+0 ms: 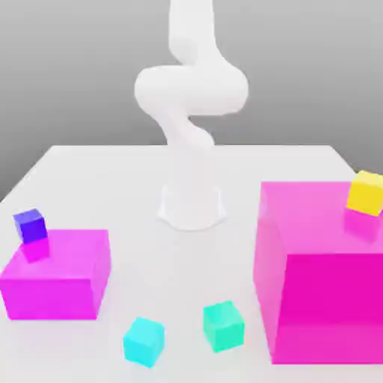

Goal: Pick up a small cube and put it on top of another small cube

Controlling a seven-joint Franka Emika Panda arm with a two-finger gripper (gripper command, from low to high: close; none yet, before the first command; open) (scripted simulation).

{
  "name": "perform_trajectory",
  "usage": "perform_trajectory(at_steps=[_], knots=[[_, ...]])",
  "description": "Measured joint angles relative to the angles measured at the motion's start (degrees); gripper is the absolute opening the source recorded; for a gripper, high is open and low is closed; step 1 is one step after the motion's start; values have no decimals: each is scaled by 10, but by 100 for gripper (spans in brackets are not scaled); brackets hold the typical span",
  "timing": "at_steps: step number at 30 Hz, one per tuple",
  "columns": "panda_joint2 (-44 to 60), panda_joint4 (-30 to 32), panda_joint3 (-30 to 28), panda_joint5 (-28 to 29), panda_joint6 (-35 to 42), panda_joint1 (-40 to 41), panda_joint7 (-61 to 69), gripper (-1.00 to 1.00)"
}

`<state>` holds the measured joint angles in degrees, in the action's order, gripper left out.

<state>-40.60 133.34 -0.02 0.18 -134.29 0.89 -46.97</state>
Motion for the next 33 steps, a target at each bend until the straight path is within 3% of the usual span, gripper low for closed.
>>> perform_trajectory(at_steps=[23, 29, 30, 33], knots=[[481, 144, -22, -8, -231, 65, -87, 0], [606, 132, -14, -22, -323, 74, -81, 0], [620, 130, -12, -23, -334, 75, -81, -100], [620, 130, -12, -22, -334, 76, -81, -100]])
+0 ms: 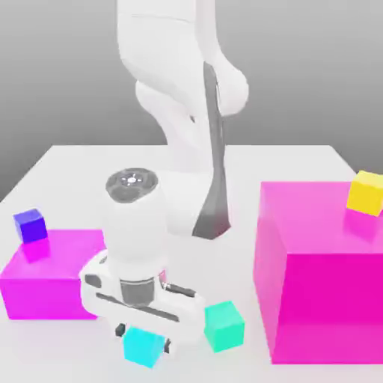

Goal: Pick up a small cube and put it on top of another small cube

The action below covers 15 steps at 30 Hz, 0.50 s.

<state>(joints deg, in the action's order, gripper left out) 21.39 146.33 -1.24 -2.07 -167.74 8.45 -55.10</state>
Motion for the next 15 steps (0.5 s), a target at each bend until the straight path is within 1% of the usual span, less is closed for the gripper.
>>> perform_trajectory(at_steps=[4, 9, 10, 13, 15], knots=[[0, 0, 1, 1, 0, 1, -1, -100], [-90, 17, -5, 10, 73, -3, -7, -100], [-104, 13, -3, 3, 82, 0, -5, -100], [-148, -19, 29, -28, 132, -16, 27, -100], [-184, -40, 55, -45, 179, -56, 55, -100]])
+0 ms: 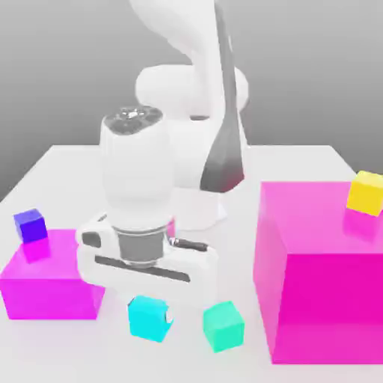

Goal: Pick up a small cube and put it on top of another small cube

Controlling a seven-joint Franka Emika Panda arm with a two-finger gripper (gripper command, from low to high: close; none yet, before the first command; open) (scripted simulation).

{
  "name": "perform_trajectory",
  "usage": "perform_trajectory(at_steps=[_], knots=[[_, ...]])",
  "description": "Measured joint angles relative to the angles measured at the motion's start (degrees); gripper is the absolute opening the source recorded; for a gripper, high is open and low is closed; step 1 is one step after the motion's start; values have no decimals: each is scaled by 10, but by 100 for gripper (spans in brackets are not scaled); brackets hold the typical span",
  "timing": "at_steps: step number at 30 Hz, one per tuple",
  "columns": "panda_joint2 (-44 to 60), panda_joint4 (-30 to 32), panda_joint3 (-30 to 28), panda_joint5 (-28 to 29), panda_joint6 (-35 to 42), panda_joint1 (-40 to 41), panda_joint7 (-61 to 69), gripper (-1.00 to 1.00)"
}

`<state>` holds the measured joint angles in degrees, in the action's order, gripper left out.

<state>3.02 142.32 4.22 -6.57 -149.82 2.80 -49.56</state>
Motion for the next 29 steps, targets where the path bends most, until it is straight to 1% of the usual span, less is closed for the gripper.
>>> perform_trajectory(at_steps=[3, 7, 10, 14, 16, 18, 19, 24, 25, 27, 29], knots=[[-54, -31, 21, -27, 74, -69, 46, -100], [-127, -72, 51, -59, 174, -128, 105, -100], [-177, -85, 85, -56, 248, -171, 136, -100], [-236, -88, 134, -32, 343, -221, 165, -100], [-234, -66, 146, -17, 333, -226, 163, -100], [-220, -37, 155, -13, 293, -227, 161, -100], [-213, -23, 158, -12, 273, -227, 160, 100], [-213, -23, 158, -12, 273, -227, 160, 100], [-209, -17, 160, -10, 262, -226, 159, 100], [-218, -31, 156, -8, 285, -228, 159, 100], [-234, -59, 151, -9, 329, -228, 161, 100]])
